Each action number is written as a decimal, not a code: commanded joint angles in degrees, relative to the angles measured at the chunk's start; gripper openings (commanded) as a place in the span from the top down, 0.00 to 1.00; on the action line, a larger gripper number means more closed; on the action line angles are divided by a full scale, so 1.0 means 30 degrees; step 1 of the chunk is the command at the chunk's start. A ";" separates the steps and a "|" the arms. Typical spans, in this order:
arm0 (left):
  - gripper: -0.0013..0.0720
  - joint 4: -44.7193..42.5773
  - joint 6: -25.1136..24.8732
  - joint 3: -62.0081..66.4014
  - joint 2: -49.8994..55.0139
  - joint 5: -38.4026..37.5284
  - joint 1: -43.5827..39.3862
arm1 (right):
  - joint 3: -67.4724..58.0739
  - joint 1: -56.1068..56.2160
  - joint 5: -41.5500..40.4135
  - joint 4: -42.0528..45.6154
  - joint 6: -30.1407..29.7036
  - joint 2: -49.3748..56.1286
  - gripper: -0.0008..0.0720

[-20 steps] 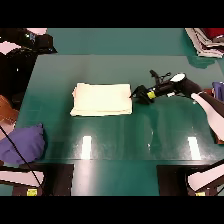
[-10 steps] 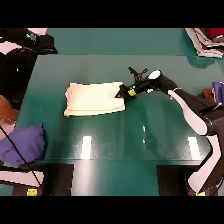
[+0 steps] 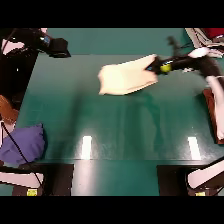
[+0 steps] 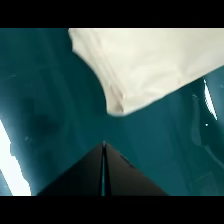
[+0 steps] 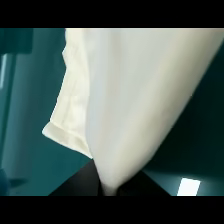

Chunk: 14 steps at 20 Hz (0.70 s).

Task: Fold the shirts.

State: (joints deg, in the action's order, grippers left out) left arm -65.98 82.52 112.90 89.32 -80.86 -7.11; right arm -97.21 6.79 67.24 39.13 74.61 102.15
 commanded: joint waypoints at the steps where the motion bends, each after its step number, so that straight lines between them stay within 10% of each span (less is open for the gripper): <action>1: 0.95 0.0007 0.0000 0.0000 0.0007 0.1137 -0.1719 | -0.0117 -0.4830 0.0823 0.2659 0.0546 -0.2521 0.97; 14: 0.95 -0.0022 0.0015 0.0000 0.0007 0.3825 -0.4889 | -0.0437 -1.5613 -0.0809 0.2834 0.0044 -0.4153 0.97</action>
State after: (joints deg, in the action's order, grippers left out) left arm -65.91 82.54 112.90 89.32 -70.39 -21.10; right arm -97.78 -37.10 66.96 47.62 75.88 89.91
